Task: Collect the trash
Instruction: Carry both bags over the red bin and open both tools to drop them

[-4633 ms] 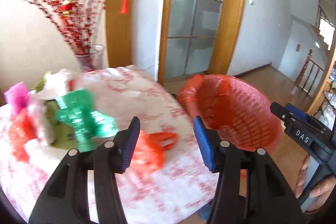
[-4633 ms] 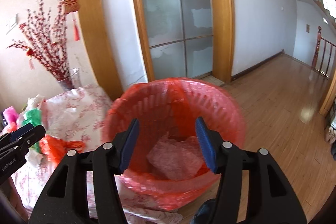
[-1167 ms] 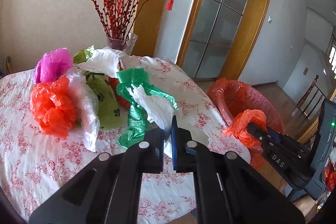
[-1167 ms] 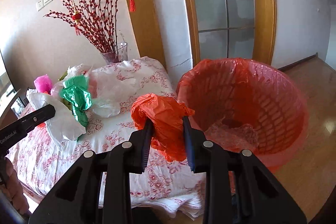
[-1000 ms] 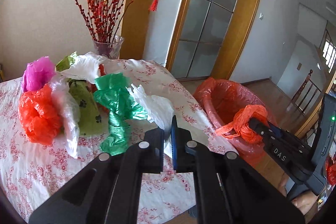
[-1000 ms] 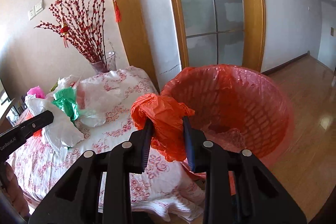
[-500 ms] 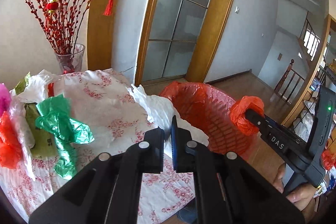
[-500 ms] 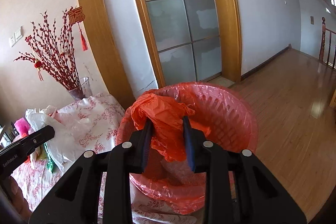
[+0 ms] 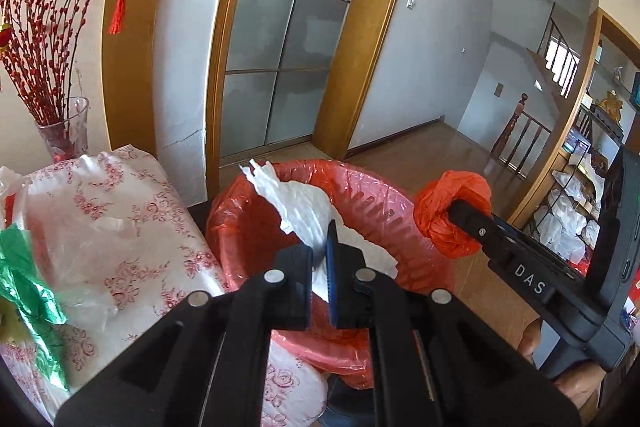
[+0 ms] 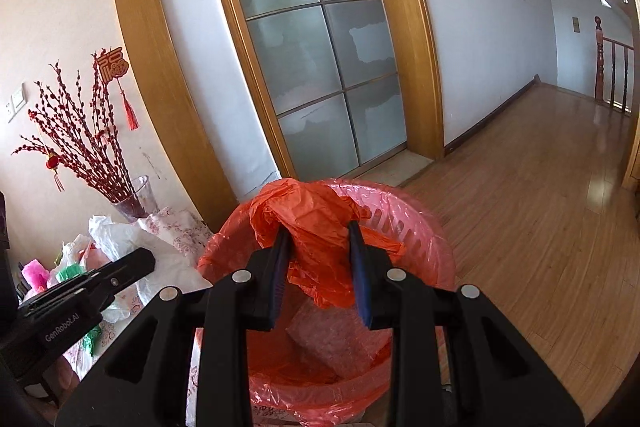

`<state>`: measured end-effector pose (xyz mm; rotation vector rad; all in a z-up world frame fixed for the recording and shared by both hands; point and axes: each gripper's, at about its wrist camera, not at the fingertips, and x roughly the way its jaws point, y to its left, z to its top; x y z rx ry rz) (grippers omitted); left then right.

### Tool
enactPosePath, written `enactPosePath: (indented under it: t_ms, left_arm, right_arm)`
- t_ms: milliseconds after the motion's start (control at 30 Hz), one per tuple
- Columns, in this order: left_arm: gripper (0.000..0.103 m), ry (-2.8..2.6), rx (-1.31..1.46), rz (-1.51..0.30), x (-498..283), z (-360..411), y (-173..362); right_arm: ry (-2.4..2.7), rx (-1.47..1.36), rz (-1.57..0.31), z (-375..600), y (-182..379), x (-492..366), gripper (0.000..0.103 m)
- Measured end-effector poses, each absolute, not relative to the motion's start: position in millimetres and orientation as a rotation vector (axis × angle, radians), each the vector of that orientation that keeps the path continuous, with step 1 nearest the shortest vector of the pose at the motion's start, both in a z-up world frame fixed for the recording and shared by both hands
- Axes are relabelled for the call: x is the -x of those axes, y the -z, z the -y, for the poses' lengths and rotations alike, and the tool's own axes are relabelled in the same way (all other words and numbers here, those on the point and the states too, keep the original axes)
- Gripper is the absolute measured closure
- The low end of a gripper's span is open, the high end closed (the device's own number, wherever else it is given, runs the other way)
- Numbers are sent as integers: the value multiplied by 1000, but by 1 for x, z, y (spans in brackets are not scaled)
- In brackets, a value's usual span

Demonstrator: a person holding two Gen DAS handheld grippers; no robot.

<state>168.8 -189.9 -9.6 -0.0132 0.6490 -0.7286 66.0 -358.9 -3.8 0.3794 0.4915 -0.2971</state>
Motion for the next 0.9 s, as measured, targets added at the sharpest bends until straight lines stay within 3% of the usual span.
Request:
enactPosePath:
  t_ms: [433, 667, 900]
  left_arm:
    - [94, 750, -9, -705, -191, 216, 36]
    - [78, 728, -1, -738, -196, 213, 47]
    - [75, 711, 7, -745, -195, 203, 51]
  right_arm:
    - [286, -404, -487, 371, 10, -81, 72]
    - [293, -401, -481, 373, 12, -83, 57]
    - [311, -404, -487, 373, 15, -77, 57]
